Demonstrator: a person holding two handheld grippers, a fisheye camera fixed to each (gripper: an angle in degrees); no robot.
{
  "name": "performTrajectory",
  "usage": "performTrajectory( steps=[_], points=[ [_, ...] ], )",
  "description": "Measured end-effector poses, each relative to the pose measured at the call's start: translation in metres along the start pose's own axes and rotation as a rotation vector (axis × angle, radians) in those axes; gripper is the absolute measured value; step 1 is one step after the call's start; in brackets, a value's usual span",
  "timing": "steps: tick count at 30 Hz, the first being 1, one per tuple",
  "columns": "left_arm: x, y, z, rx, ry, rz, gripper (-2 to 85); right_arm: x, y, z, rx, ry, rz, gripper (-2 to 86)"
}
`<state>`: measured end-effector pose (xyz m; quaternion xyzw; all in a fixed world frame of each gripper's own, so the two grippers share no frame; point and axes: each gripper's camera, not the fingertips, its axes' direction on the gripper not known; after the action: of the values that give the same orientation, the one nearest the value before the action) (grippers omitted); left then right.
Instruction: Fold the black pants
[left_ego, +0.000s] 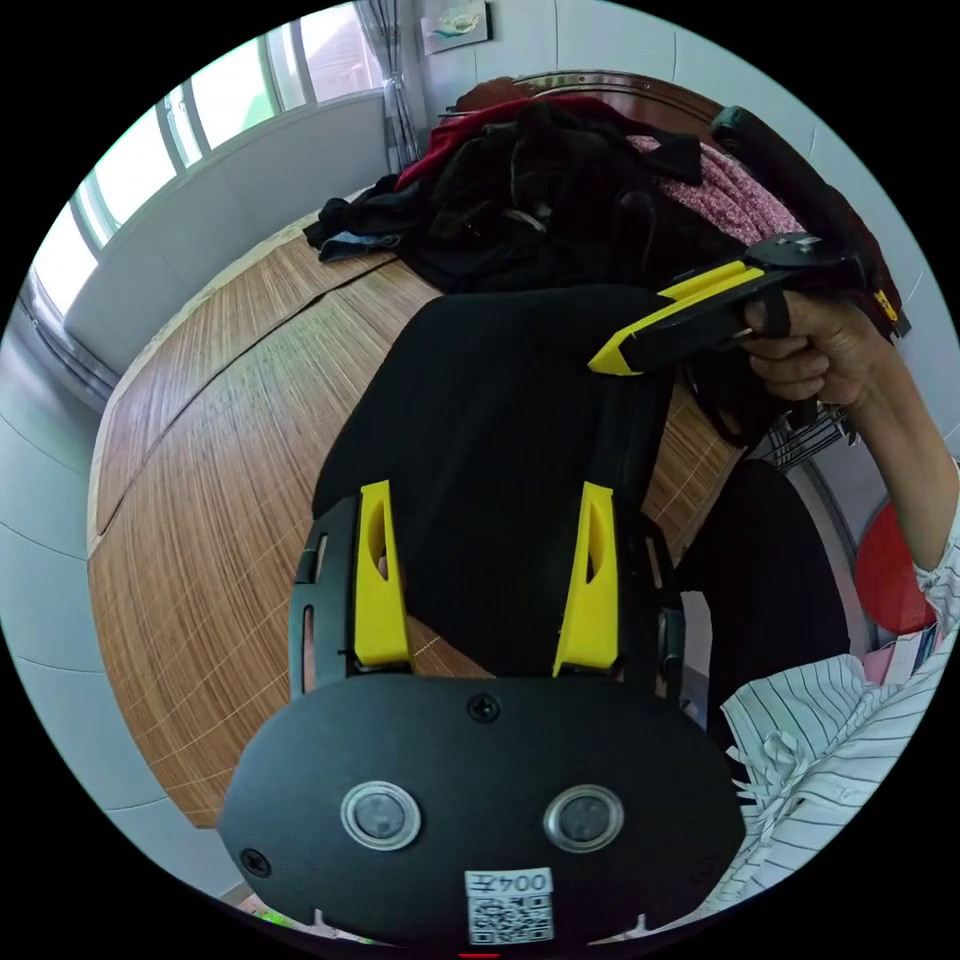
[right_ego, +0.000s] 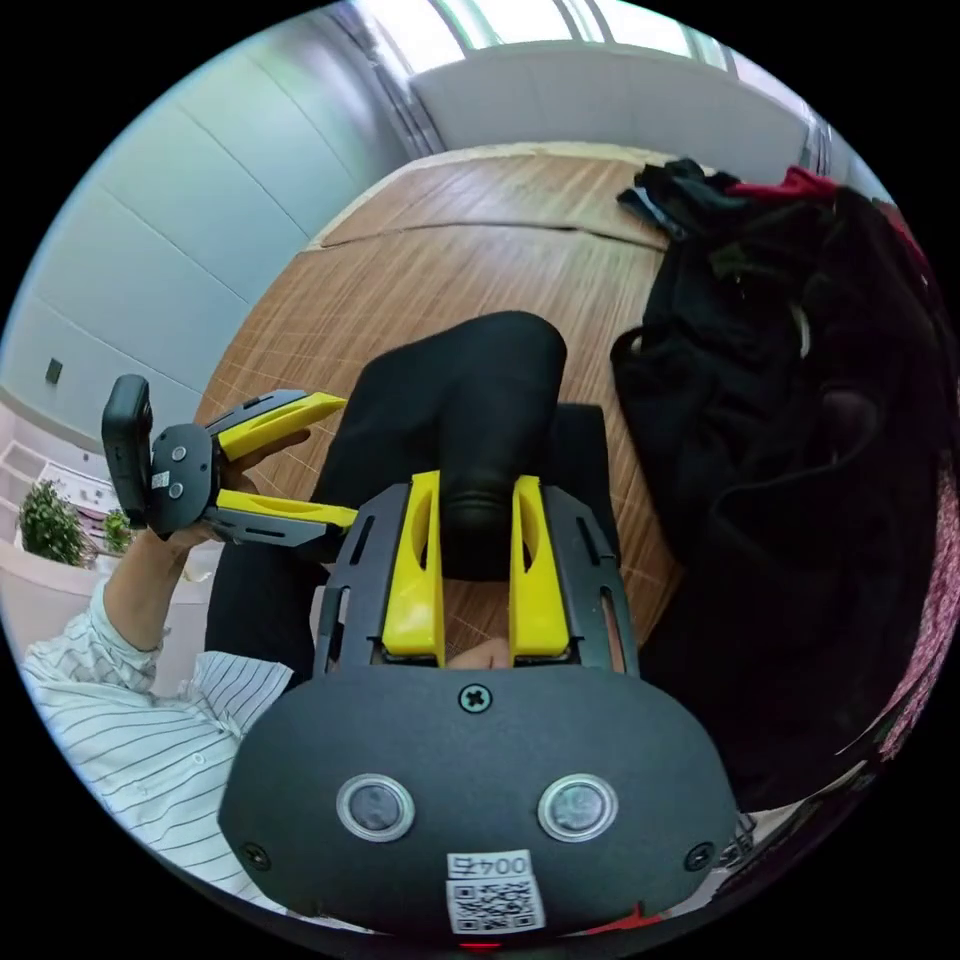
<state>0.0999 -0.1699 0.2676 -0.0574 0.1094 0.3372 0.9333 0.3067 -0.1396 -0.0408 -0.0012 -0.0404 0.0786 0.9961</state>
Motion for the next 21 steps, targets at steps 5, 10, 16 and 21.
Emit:
performTrajectory(
  steps=[5,10,16,21],
  points=[
    [-0.002,-0.015,-0.003,-0.014,0.028,0.041,24.8,0.008,0.01,0.008,-0.006,0.07,0.039,9.7],
    [0.006,-0.022,0.013,-0.052,0.044,0.085,24.9,0.032,0.04,0.07,-0.08,0.192,0.131,10.0],
    [0.017,-0.042,0.043,-0.109,0.083,0.121,24.7,0.016,0.05,0.088,-0.042,0.249,0.118,11.0],
    [0.04,-0.039,0.077,-0.17,-0.038,0.168,24.9,-0.005,0.045,0.054,-0.039,0.366,0.126,11.1]
  ],
)
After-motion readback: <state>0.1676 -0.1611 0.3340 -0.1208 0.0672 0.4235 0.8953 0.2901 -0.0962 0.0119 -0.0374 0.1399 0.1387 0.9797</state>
